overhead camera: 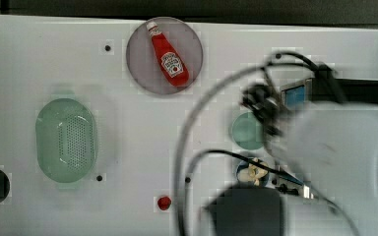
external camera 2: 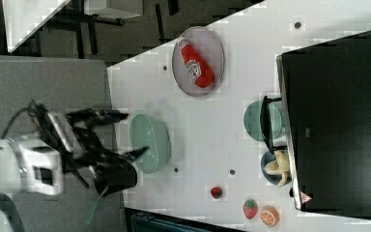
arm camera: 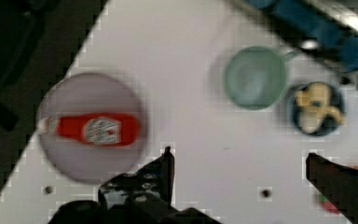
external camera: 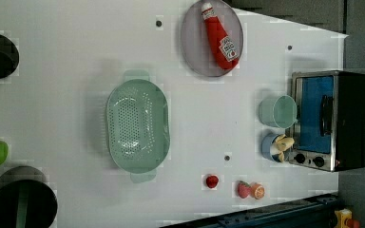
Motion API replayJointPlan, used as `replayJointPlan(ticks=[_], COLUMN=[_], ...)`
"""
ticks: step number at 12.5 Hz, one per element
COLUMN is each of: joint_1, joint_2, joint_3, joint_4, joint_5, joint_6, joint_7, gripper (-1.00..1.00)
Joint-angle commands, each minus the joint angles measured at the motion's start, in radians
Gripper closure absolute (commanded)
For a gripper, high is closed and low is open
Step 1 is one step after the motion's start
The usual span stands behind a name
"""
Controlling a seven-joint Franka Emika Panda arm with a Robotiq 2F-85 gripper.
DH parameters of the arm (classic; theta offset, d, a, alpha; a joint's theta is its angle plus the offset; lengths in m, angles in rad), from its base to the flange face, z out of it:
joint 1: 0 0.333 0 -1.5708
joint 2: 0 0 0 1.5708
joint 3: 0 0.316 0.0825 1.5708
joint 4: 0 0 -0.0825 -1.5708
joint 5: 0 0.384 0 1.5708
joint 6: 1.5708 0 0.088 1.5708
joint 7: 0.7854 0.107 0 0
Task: Drag strainer right to left.
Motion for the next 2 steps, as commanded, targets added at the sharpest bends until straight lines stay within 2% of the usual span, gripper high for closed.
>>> replayJointPlan(ticks=[1,2], joint_1=[0.070,0.069], joint_2=[0.006,0.001], joint_3=[0.066,0.065], joint_4=[-0.048,-0.052], joint_5=[-0.078,-0.102], joint_6=[-0.055,-0.055], joint_7=[-0.111,-0.111], gripper=[-1.00,-1.00])
